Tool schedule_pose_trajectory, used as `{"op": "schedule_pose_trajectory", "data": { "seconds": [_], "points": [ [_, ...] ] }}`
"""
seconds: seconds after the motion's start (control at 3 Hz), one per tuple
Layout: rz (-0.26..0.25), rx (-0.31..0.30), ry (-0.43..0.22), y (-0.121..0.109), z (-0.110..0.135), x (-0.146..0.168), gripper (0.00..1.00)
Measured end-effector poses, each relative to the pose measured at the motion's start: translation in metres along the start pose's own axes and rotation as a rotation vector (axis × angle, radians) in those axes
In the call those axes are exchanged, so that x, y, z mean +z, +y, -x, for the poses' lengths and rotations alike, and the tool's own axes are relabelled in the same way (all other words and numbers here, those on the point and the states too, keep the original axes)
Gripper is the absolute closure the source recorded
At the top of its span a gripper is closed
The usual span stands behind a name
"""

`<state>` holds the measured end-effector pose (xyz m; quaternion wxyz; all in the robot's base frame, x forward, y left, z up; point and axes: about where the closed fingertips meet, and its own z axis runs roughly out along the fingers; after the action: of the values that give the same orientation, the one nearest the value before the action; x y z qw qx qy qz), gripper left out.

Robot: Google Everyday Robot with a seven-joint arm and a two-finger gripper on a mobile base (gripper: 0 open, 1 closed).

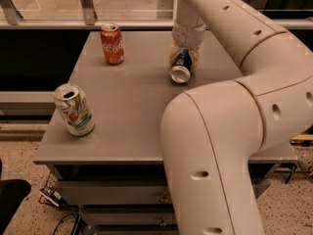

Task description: Place pepsi can upright

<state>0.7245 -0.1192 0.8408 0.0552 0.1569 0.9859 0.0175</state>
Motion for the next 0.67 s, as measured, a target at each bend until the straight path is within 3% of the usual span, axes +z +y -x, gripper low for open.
{"op": "schedule_pose_trajectory", "data": {
  "seconds": [0.33, 0.67],
  "points": [
    [0.056, -0.041, -0.033, 0.002, 0.011, -0.01, 1.0],
    [0.153, -0.109, -0.124, 0.001, 0.029, -0.044, 1.0]
  ]
}}
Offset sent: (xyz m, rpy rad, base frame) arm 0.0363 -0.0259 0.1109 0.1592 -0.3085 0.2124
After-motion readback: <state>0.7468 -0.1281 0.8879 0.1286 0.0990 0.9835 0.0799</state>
